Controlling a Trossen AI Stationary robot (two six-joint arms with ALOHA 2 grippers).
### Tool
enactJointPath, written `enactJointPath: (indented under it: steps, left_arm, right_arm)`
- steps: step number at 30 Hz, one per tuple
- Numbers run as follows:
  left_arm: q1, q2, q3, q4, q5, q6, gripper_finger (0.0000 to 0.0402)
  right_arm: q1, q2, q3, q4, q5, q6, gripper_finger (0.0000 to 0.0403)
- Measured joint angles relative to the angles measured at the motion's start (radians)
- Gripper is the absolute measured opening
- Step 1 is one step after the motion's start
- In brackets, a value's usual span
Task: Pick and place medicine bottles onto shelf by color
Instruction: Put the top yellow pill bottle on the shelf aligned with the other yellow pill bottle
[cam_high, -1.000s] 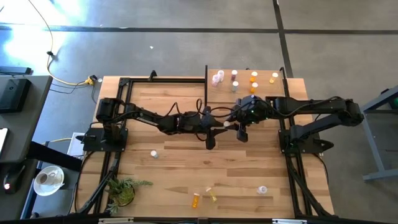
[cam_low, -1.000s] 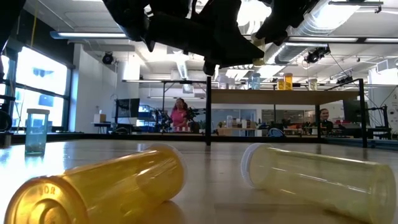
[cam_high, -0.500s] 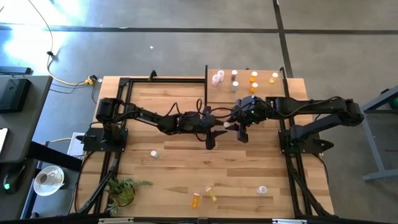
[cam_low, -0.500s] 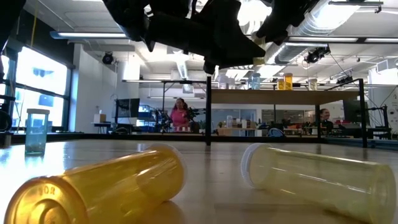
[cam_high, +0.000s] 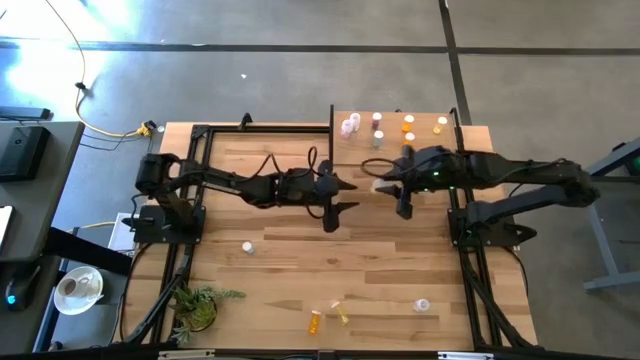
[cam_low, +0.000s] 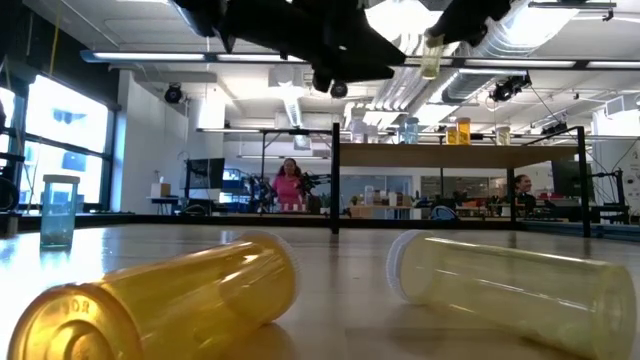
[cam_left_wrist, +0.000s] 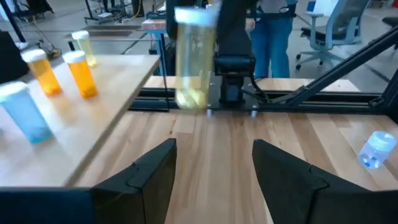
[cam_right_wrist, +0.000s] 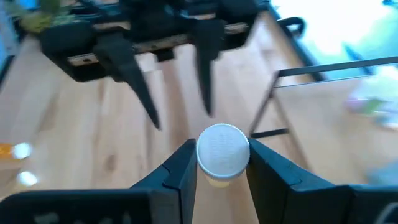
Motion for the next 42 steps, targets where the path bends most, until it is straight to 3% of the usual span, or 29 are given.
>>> enactJointPath:
  steps: [7, 12, 20, 26, 33, 42]
  left_arm:
    - [0.005, -0.072, -0.007, -0.068, 0.0, 0.03, 0.0202]
    - [0.005, -0.084, -0.065, -0.02, 0.001, 0.013, 0.0202]
    - [0.005, -0.088, -0.139, 0.075, 0.001, -0.03, 0.0202]
    - [0.003, -0.087, -0.149, 0.078, 0.001, -0.045, 0.0202]
    - [0.002, -0.087, -0.149, 0.079, 0.001, -0.045, 0.0202]
    - [0.002, -0.087, -0.149, 0.078, 0.001, -0.044, 0.0202]
  right_arm:
    - [0.0, -0.129, 0.0, -0.089, 0.23, 0.056, 0.0104]
    - [0.0, -0.217, -0.04, -0.189, 0.41, 0.16, 0.0104]
    - [-0.022, -0.352, -0.14, -0.279, 0.569, 0.342, 0.0103]
    - [-0.082, -0.377, -0.146, -0.393, 0.698, 0.47, 0.0103]
    - [-0.193, -0.352, -0.146, -0.395, 0.712, 0.475, 0.0103]
    - [-0.313, -0.347, -0.153, -0.389, 0.655, 0.479, 0.0103]
